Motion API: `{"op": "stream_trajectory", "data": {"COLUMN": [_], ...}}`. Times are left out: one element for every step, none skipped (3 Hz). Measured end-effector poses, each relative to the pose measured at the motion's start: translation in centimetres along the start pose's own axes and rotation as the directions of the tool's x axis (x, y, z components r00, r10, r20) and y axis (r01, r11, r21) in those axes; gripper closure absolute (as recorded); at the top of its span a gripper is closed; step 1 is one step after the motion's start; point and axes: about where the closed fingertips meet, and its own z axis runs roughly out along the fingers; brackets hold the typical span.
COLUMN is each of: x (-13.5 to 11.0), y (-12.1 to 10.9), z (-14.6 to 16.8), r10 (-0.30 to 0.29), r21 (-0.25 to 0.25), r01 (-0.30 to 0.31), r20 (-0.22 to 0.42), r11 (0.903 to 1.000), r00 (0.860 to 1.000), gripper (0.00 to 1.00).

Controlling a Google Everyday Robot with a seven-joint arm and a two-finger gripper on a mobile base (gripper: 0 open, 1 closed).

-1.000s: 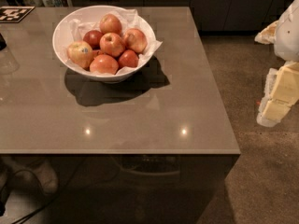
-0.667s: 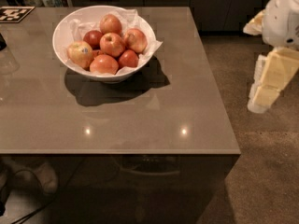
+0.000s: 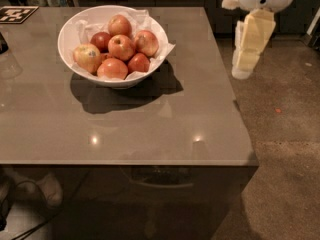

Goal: Pick apple from white bowl

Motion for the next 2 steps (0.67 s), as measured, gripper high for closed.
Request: {"op": "stream_trajectory", "data": {"x": [-1.09,-1.66], "y": [-1.06,-1.76], "z": [-0.37,-0.29], "r10": [-0.008,-0.014], "r21": [0.041,0.063], "r01": [0.007,0.012], "r20": [0.026,0.039], "r11": [0.9991,0.9979], "r00": [1.000,0.999], "gripper": [0.00,0.00]}}
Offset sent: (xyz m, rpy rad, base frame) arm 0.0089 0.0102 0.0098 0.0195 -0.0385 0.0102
